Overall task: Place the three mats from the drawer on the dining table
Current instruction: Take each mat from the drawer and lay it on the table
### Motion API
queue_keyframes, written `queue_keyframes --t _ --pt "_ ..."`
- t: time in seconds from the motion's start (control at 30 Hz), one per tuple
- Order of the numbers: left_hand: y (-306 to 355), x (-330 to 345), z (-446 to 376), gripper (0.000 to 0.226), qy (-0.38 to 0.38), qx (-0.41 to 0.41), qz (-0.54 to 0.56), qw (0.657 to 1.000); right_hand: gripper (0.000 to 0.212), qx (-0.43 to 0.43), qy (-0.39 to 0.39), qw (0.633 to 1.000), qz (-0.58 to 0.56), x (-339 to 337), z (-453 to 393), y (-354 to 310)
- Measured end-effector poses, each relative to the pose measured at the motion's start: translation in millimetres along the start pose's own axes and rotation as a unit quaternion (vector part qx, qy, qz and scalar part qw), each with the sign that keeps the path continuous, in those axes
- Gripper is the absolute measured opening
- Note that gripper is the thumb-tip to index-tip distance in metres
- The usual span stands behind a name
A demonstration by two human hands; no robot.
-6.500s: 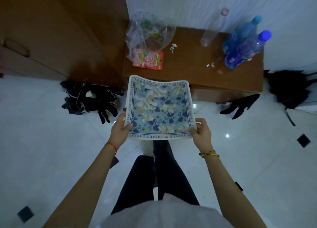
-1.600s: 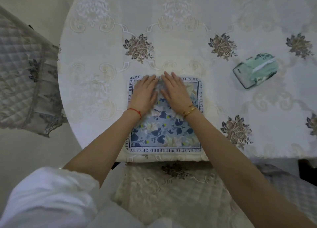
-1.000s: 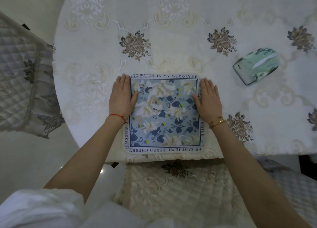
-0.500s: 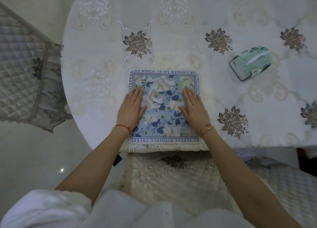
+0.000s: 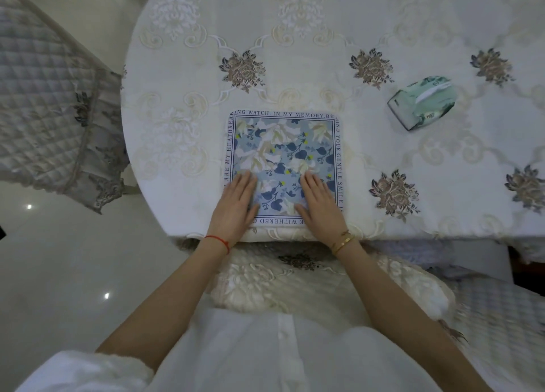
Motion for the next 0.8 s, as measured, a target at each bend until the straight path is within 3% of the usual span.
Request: queue_keyframes --t 0.4,0.63,0.8 --pt "-32.7 2.5 49.2 0.066 0.015 -0.080 -0.010 0.997 0.070 0.076 -0.013 0.997 0.024 1.3 52.3 53.8" --pt "-2.0 -3.1 45.8 0.060 0.043 -0.020 0.032 0.998 0.067 0.005 0.020 1.000 -0.006 -8.7 41.2 18.7" --pt "8.3 2.8 21.1 0.064 -0.006 0.017 0.008 1.000 0.064 -0.020 -0.012 1.000 0.008 2.7 13.2 -4.0"
Point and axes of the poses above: each hand's wrist, its own z-axis away from the middle knuckle, its own x-axis out of the palm, y = z × x, the point moved 1 cm from there along -z, towards the middle knuckle, and after that the axes turned 8 degrees about -y, right-handed, at the moved point
